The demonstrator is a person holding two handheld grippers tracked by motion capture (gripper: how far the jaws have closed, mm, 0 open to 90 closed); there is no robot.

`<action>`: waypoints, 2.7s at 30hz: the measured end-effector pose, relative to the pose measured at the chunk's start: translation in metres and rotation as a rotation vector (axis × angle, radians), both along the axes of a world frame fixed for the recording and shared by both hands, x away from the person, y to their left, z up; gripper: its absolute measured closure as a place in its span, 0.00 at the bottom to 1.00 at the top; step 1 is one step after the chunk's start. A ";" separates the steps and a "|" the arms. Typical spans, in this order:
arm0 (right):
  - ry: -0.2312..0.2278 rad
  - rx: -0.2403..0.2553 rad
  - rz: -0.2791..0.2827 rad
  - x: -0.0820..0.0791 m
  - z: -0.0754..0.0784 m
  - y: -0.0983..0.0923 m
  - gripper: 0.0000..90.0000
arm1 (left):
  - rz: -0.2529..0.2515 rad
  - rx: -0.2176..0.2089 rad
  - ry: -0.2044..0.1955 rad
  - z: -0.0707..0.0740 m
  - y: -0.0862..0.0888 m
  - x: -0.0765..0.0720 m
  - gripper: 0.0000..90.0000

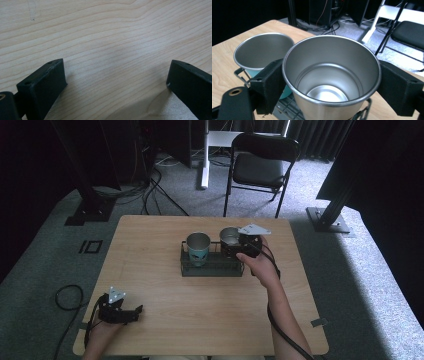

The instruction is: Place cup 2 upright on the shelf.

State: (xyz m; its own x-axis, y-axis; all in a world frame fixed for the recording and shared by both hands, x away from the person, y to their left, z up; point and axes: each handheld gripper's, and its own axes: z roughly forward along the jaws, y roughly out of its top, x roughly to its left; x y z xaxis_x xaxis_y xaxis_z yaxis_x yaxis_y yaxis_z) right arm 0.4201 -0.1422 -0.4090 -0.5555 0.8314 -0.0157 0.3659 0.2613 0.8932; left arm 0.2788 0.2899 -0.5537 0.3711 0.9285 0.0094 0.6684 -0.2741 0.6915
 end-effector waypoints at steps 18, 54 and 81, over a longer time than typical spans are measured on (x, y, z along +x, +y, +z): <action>0.035 -0.019 -0.011 0.006 -0.029 0.009 0.15 | 0.000 0.000 0.000 0.000 0.000 0.000 0.03; 0.058 -0.005 -0.026 0.008 -0.061 0.018 0.14 | -0.002 -0.001 0.000 0.000 0.000 0.000 0.03; 0.034 0.013 -0.008 -0.014 -0.050 -0.013 0.13 | -0.003 0.000 0.000 0.000 0.000 0.000 0.03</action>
State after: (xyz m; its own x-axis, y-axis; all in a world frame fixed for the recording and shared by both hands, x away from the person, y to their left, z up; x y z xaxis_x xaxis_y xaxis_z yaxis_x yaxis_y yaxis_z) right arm 0.4061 -0.1552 -0.4588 -0.5489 0.8358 0.0140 0.3981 0.2466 0.8836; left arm 0.2788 0.2900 -0.5538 0.3739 0.9274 0.0089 0.6676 -0.2758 0.6915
